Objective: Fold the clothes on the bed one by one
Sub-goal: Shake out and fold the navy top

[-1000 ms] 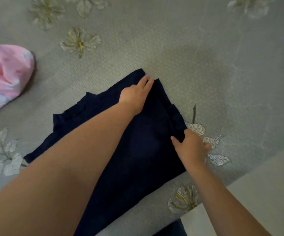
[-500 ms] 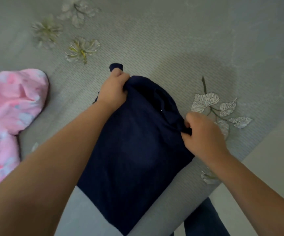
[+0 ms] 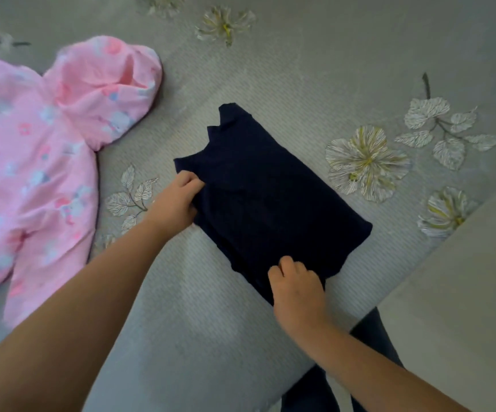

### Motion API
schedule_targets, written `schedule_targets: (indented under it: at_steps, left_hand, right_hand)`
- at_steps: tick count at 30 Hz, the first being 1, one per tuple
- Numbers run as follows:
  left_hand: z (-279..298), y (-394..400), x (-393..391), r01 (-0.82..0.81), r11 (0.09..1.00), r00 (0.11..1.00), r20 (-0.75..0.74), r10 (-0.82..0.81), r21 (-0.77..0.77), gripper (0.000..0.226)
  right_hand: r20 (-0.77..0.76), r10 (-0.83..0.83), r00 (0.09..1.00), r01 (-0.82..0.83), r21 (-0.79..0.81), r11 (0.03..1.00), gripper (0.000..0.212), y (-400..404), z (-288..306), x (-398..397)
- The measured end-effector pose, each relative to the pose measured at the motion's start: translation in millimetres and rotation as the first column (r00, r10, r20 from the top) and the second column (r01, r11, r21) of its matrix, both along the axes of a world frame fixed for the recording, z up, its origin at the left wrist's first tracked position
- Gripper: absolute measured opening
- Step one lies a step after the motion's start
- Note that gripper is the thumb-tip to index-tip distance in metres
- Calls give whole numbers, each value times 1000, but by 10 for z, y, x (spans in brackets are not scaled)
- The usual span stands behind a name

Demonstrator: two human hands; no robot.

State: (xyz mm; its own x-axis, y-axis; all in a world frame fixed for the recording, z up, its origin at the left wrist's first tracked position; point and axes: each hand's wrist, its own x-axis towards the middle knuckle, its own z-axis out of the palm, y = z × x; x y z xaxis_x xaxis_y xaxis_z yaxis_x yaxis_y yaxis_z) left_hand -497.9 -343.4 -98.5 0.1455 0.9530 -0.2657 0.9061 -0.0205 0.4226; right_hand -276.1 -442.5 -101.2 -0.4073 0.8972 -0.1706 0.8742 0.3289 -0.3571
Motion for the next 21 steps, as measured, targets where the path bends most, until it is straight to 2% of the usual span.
schedule_targets:
  at_steps: [2, 4, 6, 8, 9, 11, 13, 15, 17, 19, 21]
  left_hand:
    - [-221, -287, -178, -113, 986, 993, -46, 108, -120, 51]
    - [-360, -576, -326, -233, 942, 970, -132, 207, -240, 71]
    - [-407, -771, -404, -237, 951, 958, -210, 195, -198, 82]
    - [-430, -853, -389, -41, 993, 969, -249, 12, -109, 84]
    - [-425, -841, -359, 93, 993, 958, -266, -108, -67, 84]
    - [-436, -739, -303, 336, 942, 890, -327, -319, -3, 86]
    - [-460, -567, -228, 499, 866, 802, -371, -468, -13, 94]
    - [-530, -429, -157, 583, 801, 727, -353, -589, -135, 108]
    - [-693, -322, -126, 584, 790, 724, -320, -611, -189, 106]
    - [-702, -260, -88, 605, 770, 706, -310, -637, -205, 107]
    - [-713, -214, -71, 624, 772, 721, -294, -627, -117, 98]
  right_hand:
    - [107, 35, 994, -25, -102, 994, 28, -247, -220, -107]
    - [128, 37, 991, -14, -176, 984, 30, -415, -319, -117]
    - [75, -20, 997, 31, -142, 989, 40, -478, -337, -89]
    - [40, -101, 994, 103, -41, 994, 50, -482, -365, -77]
    - [60, -115, 992, 114, 5, 993, 64, -441, -371, -92]
    - [178, -103, 979, 100, 27, 995, 91, -344, -419, -175]
    - [272, -40, 961, 45, -12, 999, 100, -252, -484, -269]
    - [311, 7, 950, 16, -71, 997, 100, -193, -566, -323]
    - [306, 16, 952, 14, -97, 995, 105, -139, -661, -302]
    - [303, 9, 953, 12, -67, 998, 108, -101, -731, -251]
    - [284, 1, 959, -3, 5, 1000, 106, -88, -800, -195]
